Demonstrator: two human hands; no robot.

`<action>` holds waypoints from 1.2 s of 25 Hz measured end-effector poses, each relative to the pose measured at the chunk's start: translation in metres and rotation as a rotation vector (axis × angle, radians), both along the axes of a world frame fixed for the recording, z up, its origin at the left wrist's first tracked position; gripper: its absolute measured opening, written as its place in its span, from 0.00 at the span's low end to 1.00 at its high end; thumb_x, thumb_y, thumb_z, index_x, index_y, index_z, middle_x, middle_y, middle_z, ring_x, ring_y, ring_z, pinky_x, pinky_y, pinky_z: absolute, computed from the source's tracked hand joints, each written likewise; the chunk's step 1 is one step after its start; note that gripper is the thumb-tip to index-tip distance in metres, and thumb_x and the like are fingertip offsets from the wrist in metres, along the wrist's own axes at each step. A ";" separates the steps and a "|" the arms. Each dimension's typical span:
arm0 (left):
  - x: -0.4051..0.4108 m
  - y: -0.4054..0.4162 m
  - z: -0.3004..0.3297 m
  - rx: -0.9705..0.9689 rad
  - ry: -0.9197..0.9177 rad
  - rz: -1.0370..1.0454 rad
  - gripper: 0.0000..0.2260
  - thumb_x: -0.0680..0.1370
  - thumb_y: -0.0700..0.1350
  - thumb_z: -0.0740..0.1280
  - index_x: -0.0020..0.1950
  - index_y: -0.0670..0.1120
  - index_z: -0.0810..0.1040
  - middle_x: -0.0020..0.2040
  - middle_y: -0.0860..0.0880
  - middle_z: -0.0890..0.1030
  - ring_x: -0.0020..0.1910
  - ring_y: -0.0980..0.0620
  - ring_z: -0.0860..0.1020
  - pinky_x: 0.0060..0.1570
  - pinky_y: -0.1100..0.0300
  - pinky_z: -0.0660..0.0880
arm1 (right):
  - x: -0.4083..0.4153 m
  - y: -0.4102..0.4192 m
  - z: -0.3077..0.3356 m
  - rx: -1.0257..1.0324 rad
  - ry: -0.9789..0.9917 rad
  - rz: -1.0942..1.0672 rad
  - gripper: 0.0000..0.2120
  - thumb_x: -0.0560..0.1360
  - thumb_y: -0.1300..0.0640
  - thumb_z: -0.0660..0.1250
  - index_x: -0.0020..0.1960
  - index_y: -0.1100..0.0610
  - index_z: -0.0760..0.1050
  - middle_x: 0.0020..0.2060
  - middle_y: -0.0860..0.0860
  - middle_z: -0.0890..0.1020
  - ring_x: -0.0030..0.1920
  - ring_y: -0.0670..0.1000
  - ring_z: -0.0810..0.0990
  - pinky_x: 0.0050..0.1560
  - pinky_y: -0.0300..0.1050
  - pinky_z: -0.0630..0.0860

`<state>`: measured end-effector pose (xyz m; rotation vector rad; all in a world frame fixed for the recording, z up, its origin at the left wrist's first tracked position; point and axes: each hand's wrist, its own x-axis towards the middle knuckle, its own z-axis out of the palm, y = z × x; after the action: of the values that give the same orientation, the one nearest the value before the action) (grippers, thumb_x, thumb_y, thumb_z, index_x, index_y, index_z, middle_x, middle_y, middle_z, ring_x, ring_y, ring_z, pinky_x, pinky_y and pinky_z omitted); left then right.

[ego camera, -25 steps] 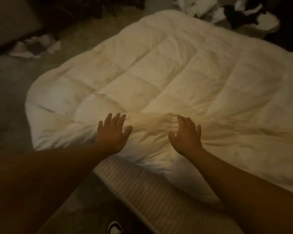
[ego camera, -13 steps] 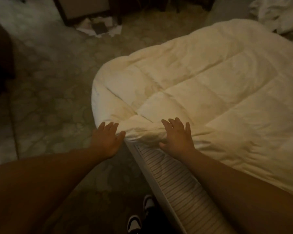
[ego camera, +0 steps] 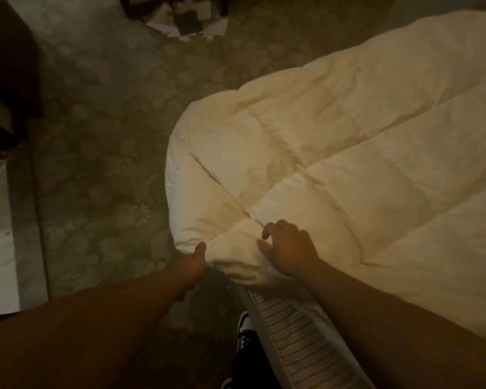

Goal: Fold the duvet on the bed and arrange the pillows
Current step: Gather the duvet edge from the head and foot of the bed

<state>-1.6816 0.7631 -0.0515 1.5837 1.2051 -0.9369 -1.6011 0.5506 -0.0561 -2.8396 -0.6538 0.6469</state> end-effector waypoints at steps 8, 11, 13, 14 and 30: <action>0.068 -0.009 -0.043 0.080 0.063 -0.039 0.32 0.82 0.62 0.50 0.77 0.40 0.59 0.74 0.37 0.65 0.71 0.36 0.67 0.69 0.42 0.65 | 0.034 0.007 -0.046 -0.155 0.092 0.123 0.14 0.79 0.51 0.55 0.63 0.49 0.72 0.57 0.52 0.79 0.56 0.56 0.77 0.58 0.52 0.68; 0.082 0.003 -0.042 0.048 0.146 0.208 0.40 0.77 0.70 0.51 0.77 0.41 0.55 0.74 0.35 0.64 0.69 0.32 0.67 0.61 0.34 0.69 | 0.066 0.001 -0.032 -0.006 0.178 -0.018 0.15 0.79 0.52 0.58 0.64 0.49 0.72 0.58 0.52 0.79 0.57 0.56 0.78 0.57 0.49 0.73; 0.100 0.010 -0.032 -0.068 0.145 0.439 0.42 0.75 0.72 0.52 0.77 0.43 0.56 0.72 0.36 0.67 0.67 0.32 0.69 0.60 0.33 0.68 | 0.080 -0.008 -0.016 0.000 0.148 -0.096 0.15 0.78 0.52 0.58 0.63 0.49 0.72 0.58 0.52 0.80 0.57 0.57 0.78 0.57 0.50 0.74; 0.111 0.012 -0.024 -0.122 0.114 0.507 0.40 0.75 0.72 0.53 0.76 0.44 0.59 0.70 0.37 0.70 0.66 0.34 0.71 0.61 0.35 0.67 | 0.084 -0.014 -0.009 -0.025 0.123 -0.125 0.15 0.78 0.51 0.57 0.63 0.48 0.72 0.58 0.51 0.79 0.57 0.57 0.78 0.57 0.50 0.74; 0.403 -0.100 0.103 0.437 -1.233 -0.620 0.10 0.75 0.50 0.59 0.36 0.47 0.67 0.42 0.40 0.77 0.45 0.39 0.76 0.46 0.47 0.73 | 0.243 -0.123 0.112 0.181 -0.203 -1.363 0.13 0.77 0.57 0.62 0.56 0.63 0.79 0.57 0.62 0.80 0.59 0.63 0.78 0.55 0.48 0.75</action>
<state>-1.2786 0.6632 0.0519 2.3600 0.0101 0.1186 -1.3579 0.4280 0.0555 -2.3880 1.0934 0.0268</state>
